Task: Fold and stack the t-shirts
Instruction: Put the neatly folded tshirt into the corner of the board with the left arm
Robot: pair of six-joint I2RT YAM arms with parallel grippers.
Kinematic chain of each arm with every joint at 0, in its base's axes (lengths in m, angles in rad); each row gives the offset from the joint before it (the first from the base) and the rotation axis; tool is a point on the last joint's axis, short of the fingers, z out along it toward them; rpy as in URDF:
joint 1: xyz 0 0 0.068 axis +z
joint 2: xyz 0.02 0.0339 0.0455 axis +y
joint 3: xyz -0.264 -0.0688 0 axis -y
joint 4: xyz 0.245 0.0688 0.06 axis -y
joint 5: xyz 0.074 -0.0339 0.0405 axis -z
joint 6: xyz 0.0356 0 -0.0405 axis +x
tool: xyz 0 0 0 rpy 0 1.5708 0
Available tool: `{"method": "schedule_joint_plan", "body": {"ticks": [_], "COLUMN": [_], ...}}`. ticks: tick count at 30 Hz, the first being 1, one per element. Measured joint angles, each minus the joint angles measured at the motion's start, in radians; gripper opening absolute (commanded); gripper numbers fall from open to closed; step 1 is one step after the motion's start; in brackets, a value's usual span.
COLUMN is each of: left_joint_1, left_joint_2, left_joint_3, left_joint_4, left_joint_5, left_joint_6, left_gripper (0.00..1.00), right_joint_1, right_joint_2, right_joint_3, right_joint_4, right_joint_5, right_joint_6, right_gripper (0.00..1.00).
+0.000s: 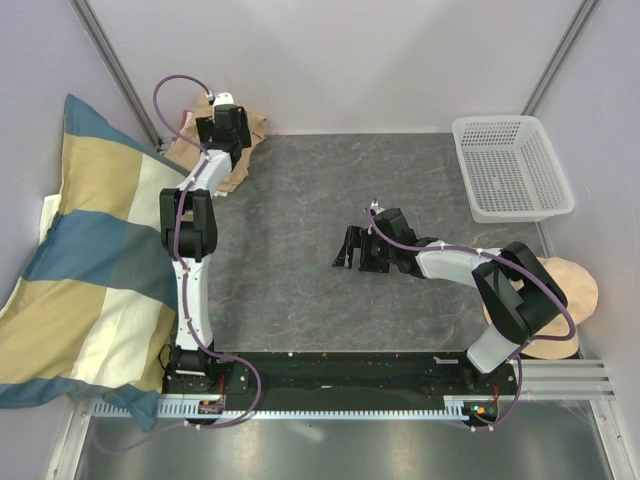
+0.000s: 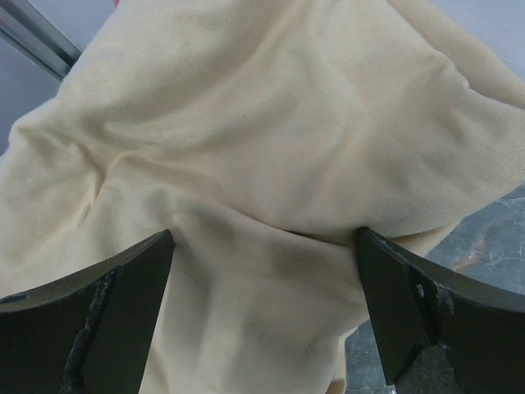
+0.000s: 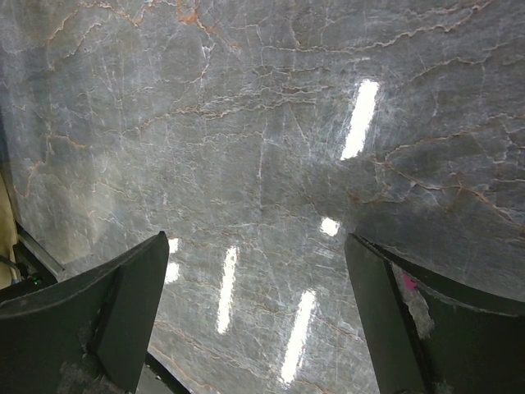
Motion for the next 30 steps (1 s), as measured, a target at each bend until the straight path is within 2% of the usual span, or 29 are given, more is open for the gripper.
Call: {"method": "schedule_joint_plan", "body": {"ticks": [11, 17, 22, 28, 30], "left_joint_1": [-0.004, -0.005, -0.005, -0.026, -0.057], "left_joint_2": [0.018, -0.043, -0.276, -0.783, -0.907], "left_joint_3": [0.019, -0.066, -0.201, -0.498, -0.591], "left_joint_4": [0.005, 0.001, -0.038, -0.029, -0.019], "left_joint_5": [-0.026, -0.023, -0.002, 0.073, 0.079], "left_joint_6": [-0.008, -0.024, -0.081, -0.191, -0.214], "left_gripper": [1.0, 1.0, 1.0, 1.0, 1.0], "right_joint_1": [-0.002, -0.002, -0.002, -0.002, -0.002], "right_joint_2": [0.013, 0.009, -0.019, -0.172, -0.237], "right_joint_3": [0.0, 0.0, 0.0, -0.003, -0.009], "right_joint_4": [0.029, 0.026, -0.029, -0.113, -0.131], "right_joint_5": [-0.007, -0.007, 0.009, 0.052, 0.074], "right_joint_6": [0.0, -0.004, -0.025, -0.061, -0.074], "right_gripper": [0.98, 0.98, 0.98, 0.98, 0.98]}}
